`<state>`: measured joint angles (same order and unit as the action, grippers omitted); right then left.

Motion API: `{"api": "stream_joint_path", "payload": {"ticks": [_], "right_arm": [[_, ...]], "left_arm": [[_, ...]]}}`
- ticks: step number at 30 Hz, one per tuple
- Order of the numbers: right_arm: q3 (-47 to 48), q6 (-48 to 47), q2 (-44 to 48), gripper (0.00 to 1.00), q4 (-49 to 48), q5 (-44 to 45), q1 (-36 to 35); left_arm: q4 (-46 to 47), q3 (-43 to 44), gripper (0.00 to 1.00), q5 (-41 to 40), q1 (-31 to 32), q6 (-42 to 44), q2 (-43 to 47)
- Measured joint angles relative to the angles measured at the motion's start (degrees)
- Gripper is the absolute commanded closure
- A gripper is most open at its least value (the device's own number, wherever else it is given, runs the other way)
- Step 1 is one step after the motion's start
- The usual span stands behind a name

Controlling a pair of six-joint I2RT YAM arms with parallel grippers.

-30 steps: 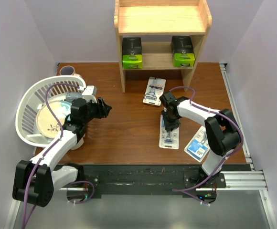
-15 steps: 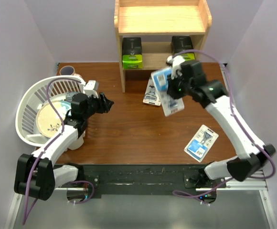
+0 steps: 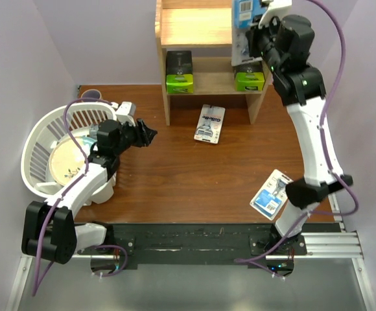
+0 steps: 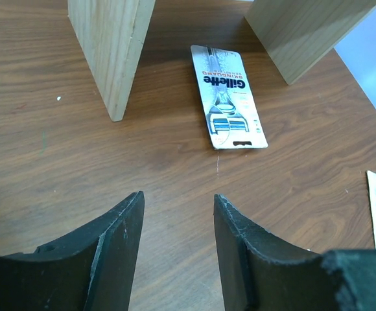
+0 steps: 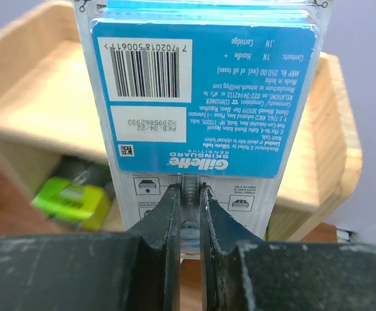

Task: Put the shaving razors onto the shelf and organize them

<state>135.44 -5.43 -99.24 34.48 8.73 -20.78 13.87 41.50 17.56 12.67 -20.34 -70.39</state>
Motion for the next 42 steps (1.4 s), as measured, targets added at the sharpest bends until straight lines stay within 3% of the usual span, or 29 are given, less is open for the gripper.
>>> {"api": "stream_joint_path", "payload": {"ticks": [4, 11, 17, 28, 42], "right_arm": [[5.3, 1.6, -8.1, 1.0, -1.7, 1.1, 4.4], [5.6, 3.5, -10.4, 0.99, -5.4, 1.7, 6.5], [9.0, 6.0, -12.8, 0.82, -10.5, 1.8, 7.7], [11.9, 8.0, -23.3, 0.74, -17.9, 2.3, 9.1], [11.2, 8.9, -18.1, 0.59, -19.3, 2.1, 9.2]], "left_arm": [[0.0, 0.0, 0.48, 0.2, 0.0, 0.4, 0.0], [0.0, 0.0, 0.47, 0.5, 0.0, 2.4, 0.7], [-0.3, 0.0, 0.47, 0.7, 0.0, 4.0, 0.8], [-1.3, 0.0, 0.47, 0.7, 0.0, 6.2, 0.5], [-0.6, 0.0, 0.47, 0.8, 0.0, 5.7, -0.5]]}}
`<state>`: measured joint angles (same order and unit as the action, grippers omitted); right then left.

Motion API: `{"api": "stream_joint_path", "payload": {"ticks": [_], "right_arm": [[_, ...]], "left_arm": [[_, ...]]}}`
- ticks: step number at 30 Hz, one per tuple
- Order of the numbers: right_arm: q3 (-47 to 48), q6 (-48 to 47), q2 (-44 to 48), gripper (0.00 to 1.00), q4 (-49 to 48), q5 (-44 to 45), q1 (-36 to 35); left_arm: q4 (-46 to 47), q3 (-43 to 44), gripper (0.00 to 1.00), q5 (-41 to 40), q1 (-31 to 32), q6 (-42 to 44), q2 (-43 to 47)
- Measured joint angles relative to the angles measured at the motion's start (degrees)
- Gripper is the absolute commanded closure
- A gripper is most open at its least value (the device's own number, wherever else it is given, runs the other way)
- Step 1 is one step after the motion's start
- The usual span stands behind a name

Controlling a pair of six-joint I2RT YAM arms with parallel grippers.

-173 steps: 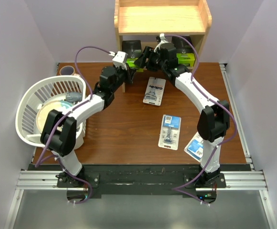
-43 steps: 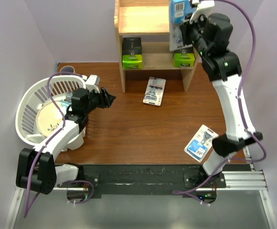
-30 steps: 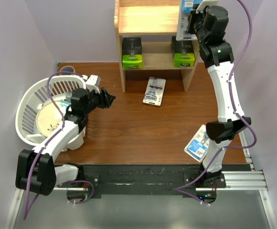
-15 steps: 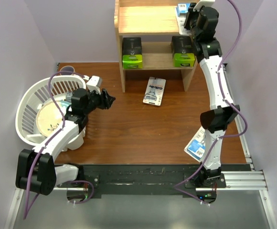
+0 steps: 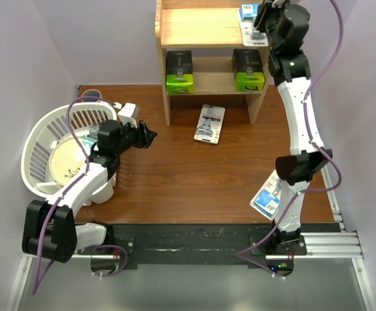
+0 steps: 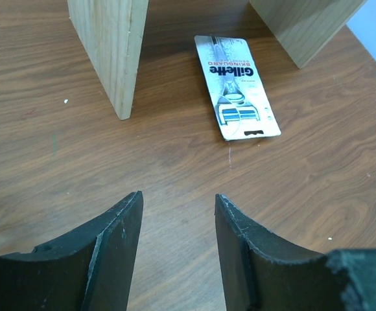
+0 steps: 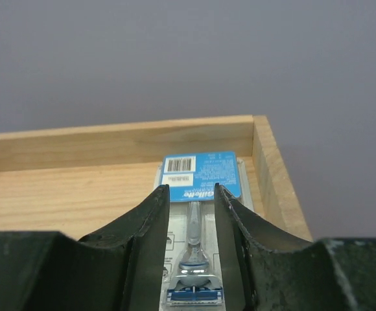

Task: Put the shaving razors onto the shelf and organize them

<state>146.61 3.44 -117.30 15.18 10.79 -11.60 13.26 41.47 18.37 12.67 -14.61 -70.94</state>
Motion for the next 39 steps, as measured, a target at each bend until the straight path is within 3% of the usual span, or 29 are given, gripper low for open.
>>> {"api": "stream_joint_path", "payload": {"ticks": [4, 11, 15, 22, 25, 27, 29, 34, 39], "right_arm": [[-1.4, -0.5, 5.4, 0.42, -1.7, 0.2, 0.1], [-11.0, -1.9, 17.2, 0.37, -3.8, 0.1, 0.8], [-27.5, -1.7, 27.7, 0.36, -1.1, -1.9, 1.2], [-64.5, 0.2, 46.5, 0.41, 13.7, -4.8, 1.2], [-71.1, -0.4, 48.4, 0.4, 17.8, -6.7, 1.2], [-70.4, -1.5, 47.1, 0.42, 17.8, -9.1, 1.2], [-65.3, -3.3, 44.3, 0.51, 17.7, -11.6, 1.2], [-41.1, -7.3, 31.8, 0.68, 12.5, -15.7, 1.2], [-25.8, -7.0, 23.4, 0.81, 10.6, -16.4, 1.2]], "left_arm": [[0.8, 0.0, 0.47, 0.2, 0.0, -1.0, -0.1], [1.4, -0.1, 0.46, 0.3, 0.0, -1.4, 0.5], [2.6, -1.1, 0.46, 0.3, 0.0, -1.3, 2.1], [3.9, -4.2, 0.46, 0.6, 0.0, -2.3, 3.0], [4.3, -4.7, 0.47, 0.9, 0.0, -2.5, 2.8], [4.9, -4.6, 0.47, 1.0, 0.0, -2.6, 2.1], [5.3, -4.6, 0.47, 1.2, 0.0, -2.8, 1.4], [5.6, -4.6, 0.47, 1.4, 0.0, -2.8, -0.7], [5.6, -4.5, 0.47, 1.4, 0.0, -2.8, -1.1]]}}
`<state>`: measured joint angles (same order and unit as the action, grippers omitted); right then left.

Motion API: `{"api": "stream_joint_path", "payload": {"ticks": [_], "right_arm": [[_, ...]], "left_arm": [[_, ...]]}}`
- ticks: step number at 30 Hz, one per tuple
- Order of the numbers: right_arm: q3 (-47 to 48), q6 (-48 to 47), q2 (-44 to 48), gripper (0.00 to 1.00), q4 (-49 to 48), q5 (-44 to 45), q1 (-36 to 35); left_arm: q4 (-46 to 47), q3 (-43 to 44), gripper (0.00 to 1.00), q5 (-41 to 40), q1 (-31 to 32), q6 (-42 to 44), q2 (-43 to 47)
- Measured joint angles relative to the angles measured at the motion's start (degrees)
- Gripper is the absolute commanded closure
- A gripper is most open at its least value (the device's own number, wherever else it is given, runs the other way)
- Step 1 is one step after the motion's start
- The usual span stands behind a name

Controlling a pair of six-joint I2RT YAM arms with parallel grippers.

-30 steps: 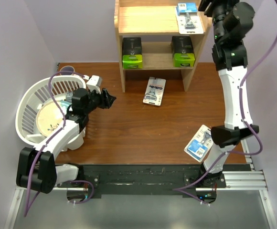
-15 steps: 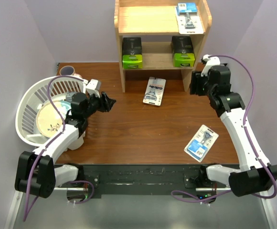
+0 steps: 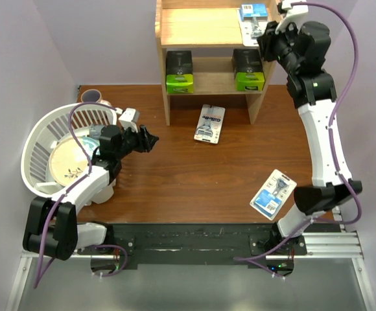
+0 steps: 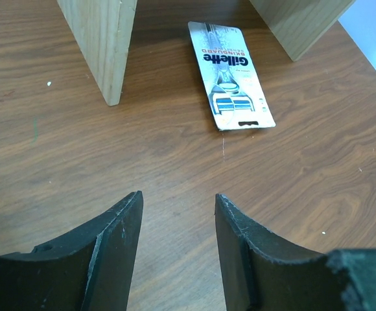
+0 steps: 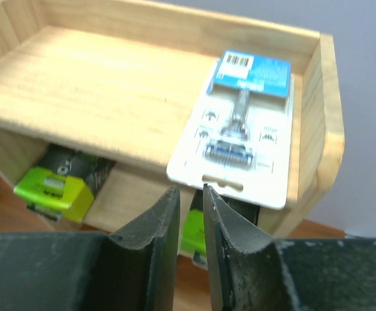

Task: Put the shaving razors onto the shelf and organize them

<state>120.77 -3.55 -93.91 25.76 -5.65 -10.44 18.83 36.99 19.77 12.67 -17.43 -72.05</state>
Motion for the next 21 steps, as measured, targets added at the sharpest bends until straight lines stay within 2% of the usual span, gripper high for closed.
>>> {"api": "stream_joint_path", "payload": {"ticks": [2, 3, 5, 15, 16, 19, 20, 21], "right_arm": [[3.4, 0.8, -3.0, 0.83, 0.0, 0.1, 0.0], [4.8, 1.8, -4.6, 0.92, 0.0, 0.1, 0.1], [5.9, 3.0, -6.7, 1.0, 0.0, 0.1, 0.2], [8.9, 6.6, -10.4, 1.0, -0.3, 1.3, 0.4], [9.4, 6.6, -10.4, 0.95, -0.6, 1.6, 0.4], [10.3, 7.0, -10.4, 0.48, -1.9, 2.3, 0.4], [10.5, 7.0, -10.4, 0.37, -2.4, 2.8, 0.5], [10.6, 7.1, -10.5, 0.34, -2.8, 3.3, 0.5]], "left_arm": [[0.0, 0.2, 0.47, 0.0, 0.0, 0.0, 0.0], [0.0, 0.2, 0.47, 0.0, 0.0, 0.0, 0.0], [0.0, 0.3, 0.47, 0.0, 0.0, 0.0, 0.0], [-0.1, 0.3, 0.47, -0.1, 0.0, 0.1, 0.6], [-0.1, 0.3, 0.47, -0.1, 0.0, 0.1, 0.7], [-0.1, 0.3, 0.47, -0.1, 0.0, 0.1, 0.7], [-0.1, 0.3, 0.47, -0.1, 0.0, 0.1, 0.7], [-0.1, 0.3, 0.47, -0.1, 0.0, 0.1, 0.7]]}}
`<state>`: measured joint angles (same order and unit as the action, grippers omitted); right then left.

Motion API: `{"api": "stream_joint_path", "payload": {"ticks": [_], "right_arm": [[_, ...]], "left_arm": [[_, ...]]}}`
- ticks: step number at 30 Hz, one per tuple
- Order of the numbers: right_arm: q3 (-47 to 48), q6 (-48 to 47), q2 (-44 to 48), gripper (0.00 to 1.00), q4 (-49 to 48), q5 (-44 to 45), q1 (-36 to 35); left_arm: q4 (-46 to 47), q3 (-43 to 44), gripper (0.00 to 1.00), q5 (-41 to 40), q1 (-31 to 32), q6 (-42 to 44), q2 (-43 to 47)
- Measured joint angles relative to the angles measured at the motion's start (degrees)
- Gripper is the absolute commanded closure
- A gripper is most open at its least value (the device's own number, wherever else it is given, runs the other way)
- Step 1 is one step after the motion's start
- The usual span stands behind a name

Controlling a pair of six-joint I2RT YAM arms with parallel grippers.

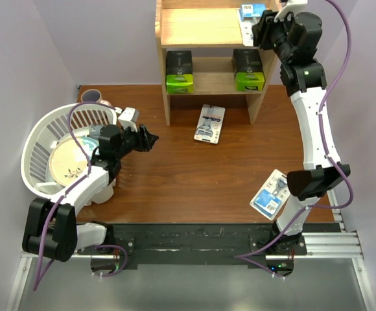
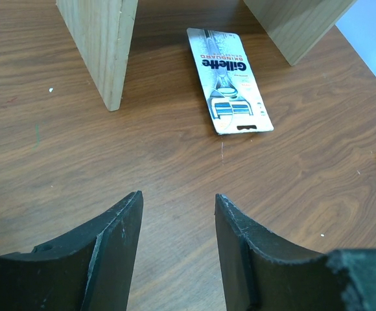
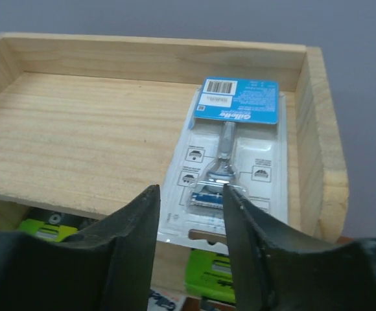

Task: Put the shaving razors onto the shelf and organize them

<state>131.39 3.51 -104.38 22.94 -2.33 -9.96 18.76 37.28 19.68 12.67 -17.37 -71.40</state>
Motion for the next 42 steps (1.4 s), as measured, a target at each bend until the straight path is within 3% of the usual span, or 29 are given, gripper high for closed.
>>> {"api": "stream_joint_path", "payload": {"ticks": [8, 15, 19, 25, 30, 37, 42], "right_arm": [[6.3, -0.5, -6.4, 0.34, -1.1, 2.8, 0.2], [7.8, -1.3, -11.4, 0.44, -1.6, 5.3, 0.2], [8.3, -1.5, -11.6, 0.56, -1.2, 6.6, 0.2], [8.4, -1.6, -11.6, 0.66, -1.0, 9.4, -0.2], [8.4, -2.4, -11.6, 0.58, -1.1, 10.8, -0.6], [9.6, -4.5, -12.9, 0.61, -2.0, 10.9, -0.7], [11.1, -5.6, -14.3, 0.47, -2.8, 11.4, -0.8]], "left_arm": [[0.0, 0.0, 0.47, 0.0, 0.0, 0.0, 0.0], [-0.1, 0.0, 0.47, -0.4, -0.1, 0.0, 0.0], [-0.1, 0.0, 0.47, -0.5, -0.2, 0.0, 0.0], [0.0, 0.0, 0.47, -0.6, -0.3, 0.0, 0.0], [0.1, 0.0, 0.47, -0.6, -0.3, 0.0, -0.1], [0.1, 0.0, 0.47, -0.6, -0.3, -0.1, -0.9], [0.2, 0.0, 0.47, -0.6, -0.3, -0.2, -1.0]]}}
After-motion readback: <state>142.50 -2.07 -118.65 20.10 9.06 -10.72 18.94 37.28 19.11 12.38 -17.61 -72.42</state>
